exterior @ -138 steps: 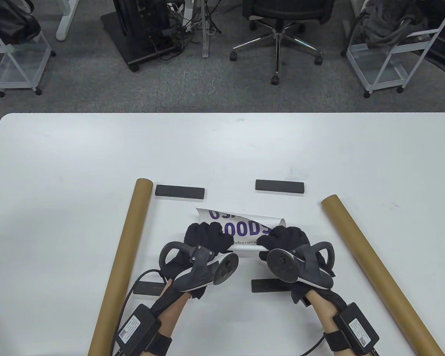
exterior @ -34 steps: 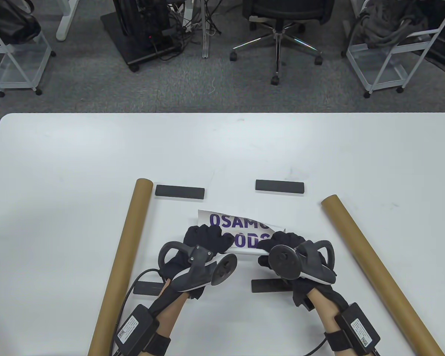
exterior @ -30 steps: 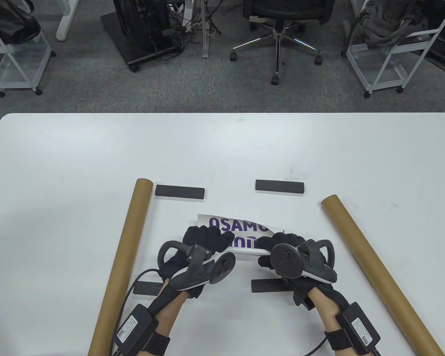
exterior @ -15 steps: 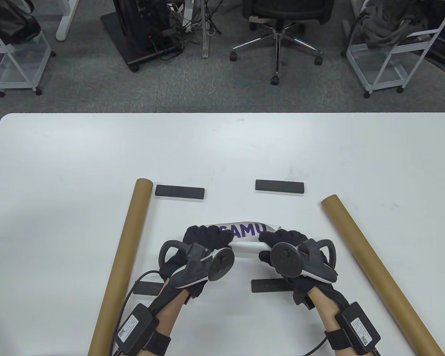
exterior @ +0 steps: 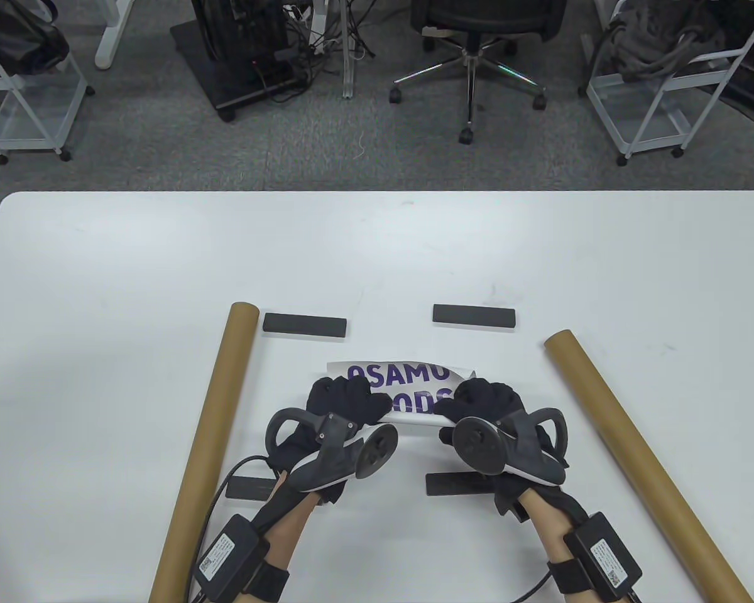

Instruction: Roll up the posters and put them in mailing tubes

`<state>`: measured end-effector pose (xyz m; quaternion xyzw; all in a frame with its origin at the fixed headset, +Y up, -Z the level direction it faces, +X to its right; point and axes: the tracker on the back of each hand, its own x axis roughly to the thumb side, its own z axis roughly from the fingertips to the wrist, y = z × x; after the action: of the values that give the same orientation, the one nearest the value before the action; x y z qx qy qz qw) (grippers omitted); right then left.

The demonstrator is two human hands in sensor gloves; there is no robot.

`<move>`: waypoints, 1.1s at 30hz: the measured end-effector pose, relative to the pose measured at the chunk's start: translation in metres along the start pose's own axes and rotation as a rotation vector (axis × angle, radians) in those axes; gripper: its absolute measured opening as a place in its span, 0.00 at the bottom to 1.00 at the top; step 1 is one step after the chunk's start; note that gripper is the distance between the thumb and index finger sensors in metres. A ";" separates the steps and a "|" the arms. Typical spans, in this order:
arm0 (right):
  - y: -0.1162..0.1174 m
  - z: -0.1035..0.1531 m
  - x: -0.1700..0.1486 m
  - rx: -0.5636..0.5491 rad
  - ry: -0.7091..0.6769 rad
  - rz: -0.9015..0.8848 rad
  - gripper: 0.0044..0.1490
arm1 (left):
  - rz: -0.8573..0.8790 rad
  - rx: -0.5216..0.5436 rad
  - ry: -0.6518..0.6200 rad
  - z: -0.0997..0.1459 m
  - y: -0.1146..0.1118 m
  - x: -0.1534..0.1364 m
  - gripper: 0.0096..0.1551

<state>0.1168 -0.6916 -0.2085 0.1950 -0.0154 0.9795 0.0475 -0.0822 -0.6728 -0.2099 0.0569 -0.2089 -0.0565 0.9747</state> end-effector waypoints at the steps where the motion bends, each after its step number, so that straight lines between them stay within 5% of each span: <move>1: 0.000 0.000 0.000 0.001 0.000 0.002 0.31 | -0.011 0.001 0.005 0.001 0.000 0.000 0.26; 16: 0.001 -0.001 -0.004 0.006 0.002 -0.033 0.41 | -0.001 -0.010 -0.002 -0.001 -0.001 -0.002 0.38; 26: 0.000 -0.002 -0.007 0.104 0.019 -0.093 0.36 | 0.034 -0.026 -0.002 -0.002 -0.003 -0.001 0.35; 33: -0.002 0.000 -0.004 0.001 0.015 -0.060 0.32 | 0.008 0.022 0.004 -0.001 0.001 -0.002 0.25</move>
<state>0.1211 -0.6895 -0.2103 0.1881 -0.0089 0.9791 0.0768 -0.0836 -0.6715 -0.2110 0.0671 -0.2078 -0.0502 0.9746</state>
